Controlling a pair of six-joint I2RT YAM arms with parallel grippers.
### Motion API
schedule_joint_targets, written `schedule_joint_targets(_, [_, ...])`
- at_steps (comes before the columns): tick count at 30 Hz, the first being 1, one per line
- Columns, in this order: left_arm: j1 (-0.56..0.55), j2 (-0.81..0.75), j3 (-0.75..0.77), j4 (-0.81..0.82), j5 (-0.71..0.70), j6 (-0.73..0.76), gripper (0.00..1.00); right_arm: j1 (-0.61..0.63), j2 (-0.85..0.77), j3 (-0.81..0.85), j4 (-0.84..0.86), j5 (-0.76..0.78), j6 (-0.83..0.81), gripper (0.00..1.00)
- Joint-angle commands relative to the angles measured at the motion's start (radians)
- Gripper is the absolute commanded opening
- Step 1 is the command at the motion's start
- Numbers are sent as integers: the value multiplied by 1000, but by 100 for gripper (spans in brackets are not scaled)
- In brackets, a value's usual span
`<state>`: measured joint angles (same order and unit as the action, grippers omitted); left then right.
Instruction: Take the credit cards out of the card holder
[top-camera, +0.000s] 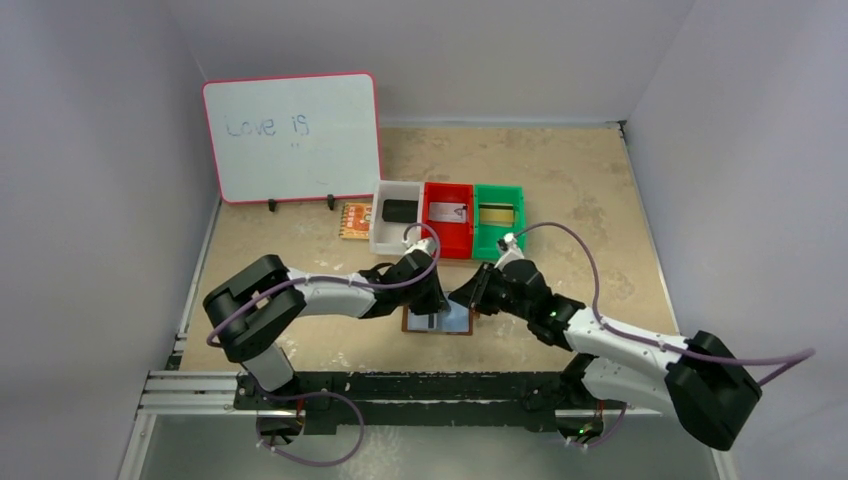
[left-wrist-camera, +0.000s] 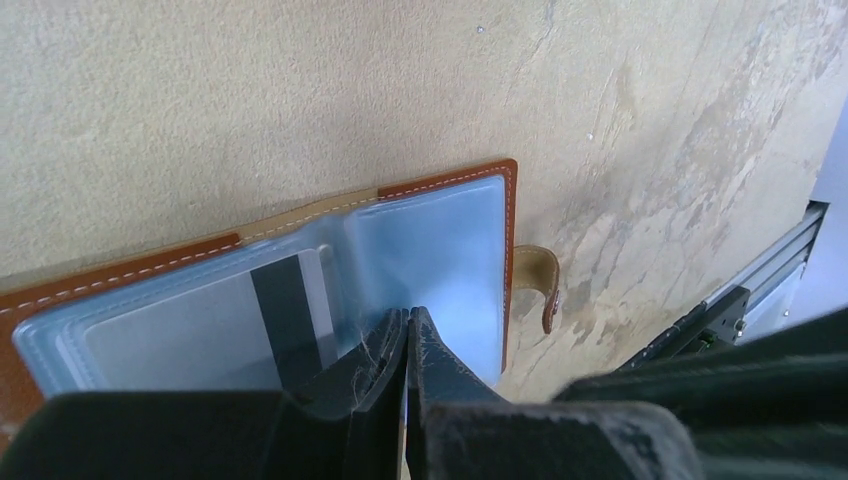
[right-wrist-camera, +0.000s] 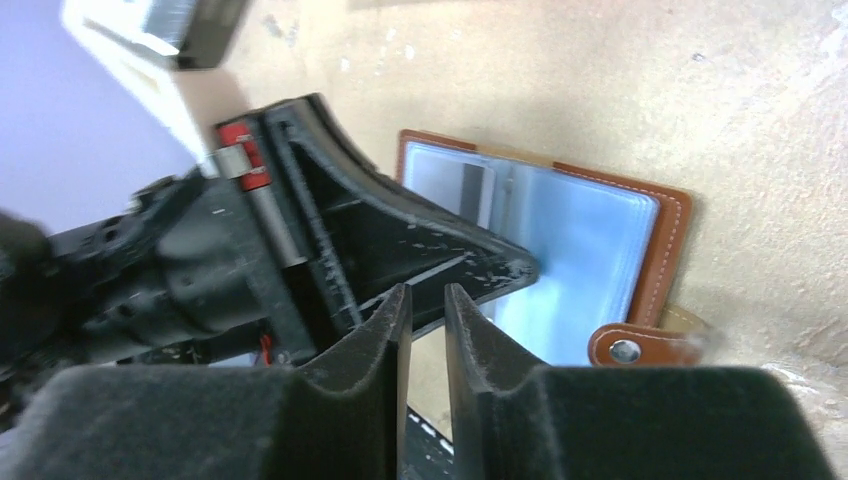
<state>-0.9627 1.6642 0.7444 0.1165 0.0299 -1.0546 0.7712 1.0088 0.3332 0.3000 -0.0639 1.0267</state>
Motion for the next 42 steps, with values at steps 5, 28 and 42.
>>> schedule_joint_targets(5, [-6,-150,28,-160,-147,50,2,-4,162,55,47,-42,21,18])
schedule_joint_targets(28, [-5,-393,-79,-309,-339,26,28,-4,379,108,187,-190,-33,30])
schedule_joint_targets(42, [-5,-260,-82,-235,-187,61,28,-4,491,98,249,-227,10,31])
